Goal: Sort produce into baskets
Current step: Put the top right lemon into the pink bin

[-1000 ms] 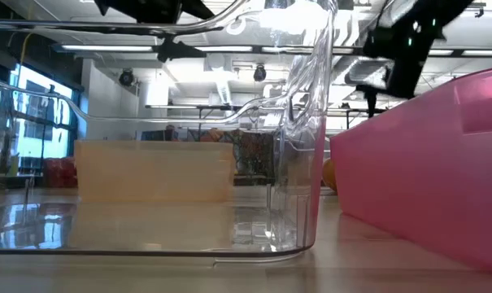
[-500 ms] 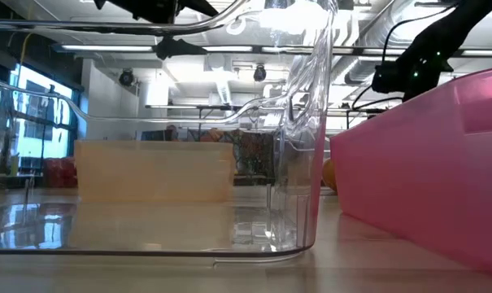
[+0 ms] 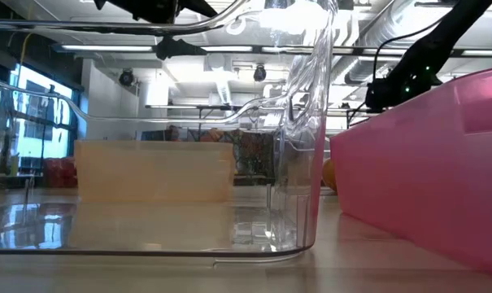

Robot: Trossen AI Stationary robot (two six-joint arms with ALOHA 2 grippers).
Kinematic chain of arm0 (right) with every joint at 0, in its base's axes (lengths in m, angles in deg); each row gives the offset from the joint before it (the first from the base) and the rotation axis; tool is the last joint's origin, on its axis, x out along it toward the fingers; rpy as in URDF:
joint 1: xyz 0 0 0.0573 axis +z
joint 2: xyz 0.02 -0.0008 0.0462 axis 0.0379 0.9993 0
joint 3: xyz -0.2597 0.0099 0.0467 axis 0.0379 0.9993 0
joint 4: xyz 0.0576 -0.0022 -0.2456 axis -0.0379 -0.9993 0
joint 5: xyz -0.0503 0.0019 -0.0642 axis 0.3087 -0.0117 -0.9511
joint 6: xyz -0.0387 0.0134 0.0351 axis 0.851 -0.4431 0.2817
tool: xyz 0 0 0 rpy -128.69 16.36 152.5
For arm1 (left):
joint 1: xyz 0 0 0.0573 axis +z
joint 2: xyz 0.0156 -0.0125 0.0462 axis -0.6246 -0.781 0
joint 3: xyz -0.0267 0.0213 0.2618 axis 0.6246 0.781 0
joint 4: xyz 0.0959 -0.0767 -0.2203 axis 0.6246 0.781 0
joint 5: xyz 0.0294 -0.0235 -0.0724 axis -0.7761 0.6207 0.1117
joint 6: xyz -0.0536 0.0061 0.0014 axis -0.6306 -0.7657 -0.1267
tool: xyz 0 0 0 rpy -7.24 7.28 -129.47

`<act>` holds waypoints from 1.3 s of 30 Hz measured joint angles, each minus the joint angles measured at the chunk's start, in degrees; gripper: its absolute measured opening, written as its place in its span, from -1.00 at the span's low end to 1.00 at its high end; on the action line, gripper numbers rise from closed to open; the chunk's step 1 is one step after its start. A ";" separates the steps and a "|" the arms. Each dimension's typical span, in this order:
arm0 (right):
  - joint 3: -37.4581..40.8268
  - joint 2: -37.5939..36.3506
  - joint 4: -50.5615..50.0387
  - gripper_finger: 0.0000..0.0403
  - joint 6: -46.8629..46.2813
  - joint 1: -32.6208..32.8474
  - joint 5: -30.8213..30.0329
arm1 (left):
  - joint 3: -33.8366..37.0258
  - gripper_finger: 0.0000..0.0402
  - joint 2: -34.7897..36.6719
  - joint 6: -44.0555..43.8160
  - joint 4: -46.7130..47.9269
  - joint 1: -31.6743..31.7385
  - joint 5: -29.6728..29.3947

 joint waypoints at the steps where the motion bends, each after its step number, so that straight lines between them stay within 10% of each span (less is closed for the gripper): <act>1: 0.00 0.44 0.04 0.62 0.00 0.00 -0.11 | 0.00 0.98 0.00 0.00 -0.01 0.00 0.00; 12: 0.00 4.70 2.55 0.54 4.44 0.00 -1.15 | 0.00 0.98 0.00 -0.48 -0.02 0.02 -1.28; 21: 0.00 1.78 -0.98 -0.06 13.99 0.67 -1.05 | 0.00 0.98 0.00 -0.43 -0.07 0.04 -3.46; 31: -0.11 -20.50 4.72 -0.08 24.48 4.18 1.60 | 0.00 0.98 0.00 1.06 -6.19 2.28 -5.89; 39: -0.13 -37.07 5.49 -0.03 27.85 23.86 16.94 | 0.00 0.98 0.00 1.11 -10.12 4.48 -5.92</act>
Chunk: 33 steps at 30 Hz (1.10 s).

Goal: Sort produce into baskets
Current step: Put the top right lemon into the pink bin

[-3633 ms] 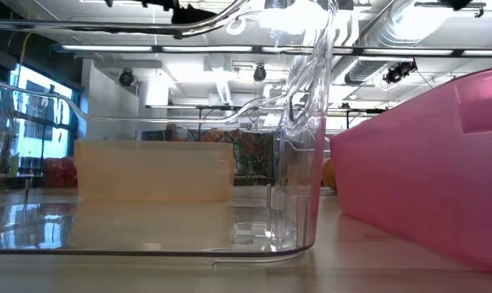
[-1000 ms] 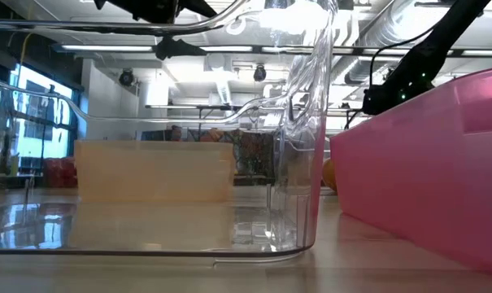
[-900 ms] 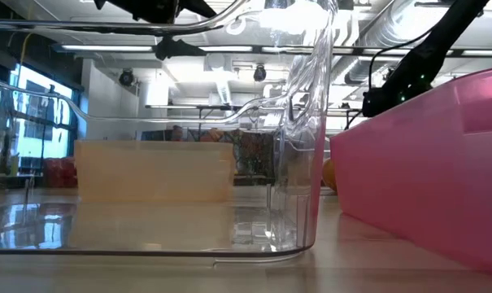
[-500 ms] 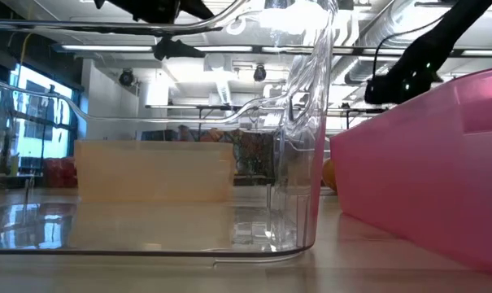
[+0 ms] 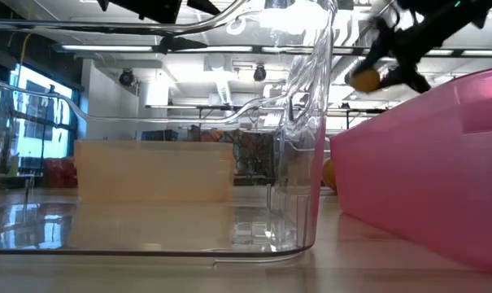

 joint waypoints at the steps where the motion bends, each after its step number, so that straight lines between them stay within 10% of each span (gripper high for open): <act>1: 0.00 -0.93 -0.38 -0.03 -1.11 3.74 1.47 | -0.01 0.98 0.00 0.00 -0.01 0.22 0.01; 17: 0.00 10.61 -0.88 -0.01 -30.02 56.43 3.63 | 0.00 0.98 0.00 -0.13 0.07 1.47 0.11; 33: 0.00 28.55 0.74 -0.01 -39.19 64.07 2.66 | -0.02 0.98 0.00 -0.06 1.08 1.47 0.61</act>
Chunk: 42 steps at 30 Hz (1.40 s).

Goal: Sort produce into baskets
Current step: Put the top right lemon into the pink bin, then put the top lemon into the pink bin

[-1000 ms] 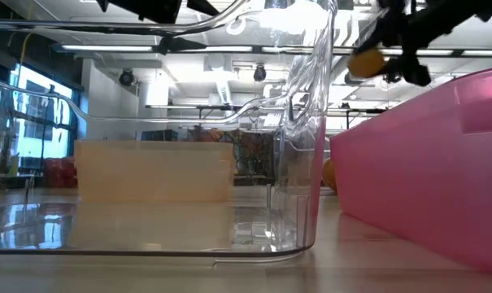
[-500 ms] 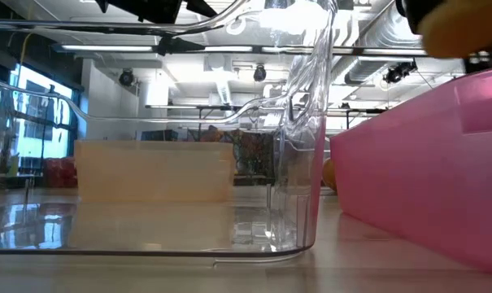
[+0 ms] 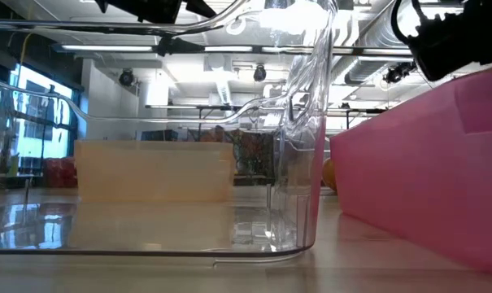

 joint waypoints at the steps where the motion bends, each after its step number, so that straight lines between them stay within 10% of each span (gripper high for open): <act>1: 0.02 0.57 0.59 -0.01 0.32 0.00 0.97 | 0.01 0.98 0.00 0.00 0.27 0.00 0.00; 14: 0.02 1.93 6.10 0.89 1.37 -1.13 14.86 | 0.02 0.98 0.00 0.00 0.50 0.00 0.02; 20: 0.02 0.44 12.56 0.91 1.75 -3.25 24.54 | -1.71 0.98 -0.01 -5.20 2.38 0.40 -2.20; 33: 0.00 -11.98 13.83 0.88 11.29 -22.71 10.28 | -26.39 0.98 -13.83 9.64 46.07 7.77 -20.49; 42: 0.02 -11.26 23.99 0.88 19.97 -33.83 9.85 | -25.15 0.98 -33.14 13.08 55.41 16.57 -11.49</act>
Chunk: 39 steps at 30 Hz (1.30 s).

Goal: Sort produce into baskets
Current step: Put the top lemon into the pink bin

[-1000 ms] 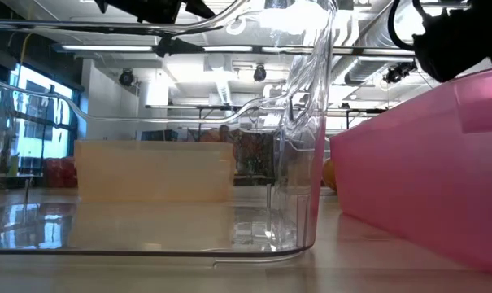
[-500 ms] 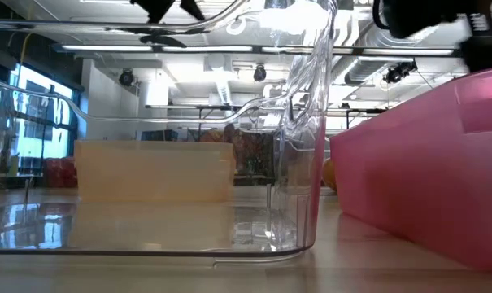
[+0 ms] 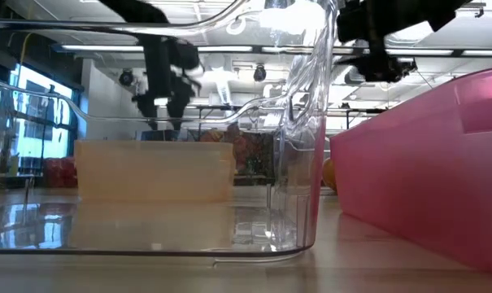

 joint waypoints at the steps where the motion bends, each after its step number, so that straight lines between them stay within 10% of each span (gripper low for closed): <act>1: -0.02 0.04 2.38 0.88 0.50 -0.74 -0.50 | -0.19 0.98 -1.60 0.27 -0.09 0.58 0.10; 27: -0.13 0.11 16.56 0.88 15.81 -9.21 -22.01 | -0.38 0.98 -10.69 13.51 -6.97 2.69 -1.80; 39: -20.25 9.94 -1.60 0.88 29.12 -11.33 -20.13 | 0.38 0.98 -12.03 15.58 -12.32 3.49 -1.30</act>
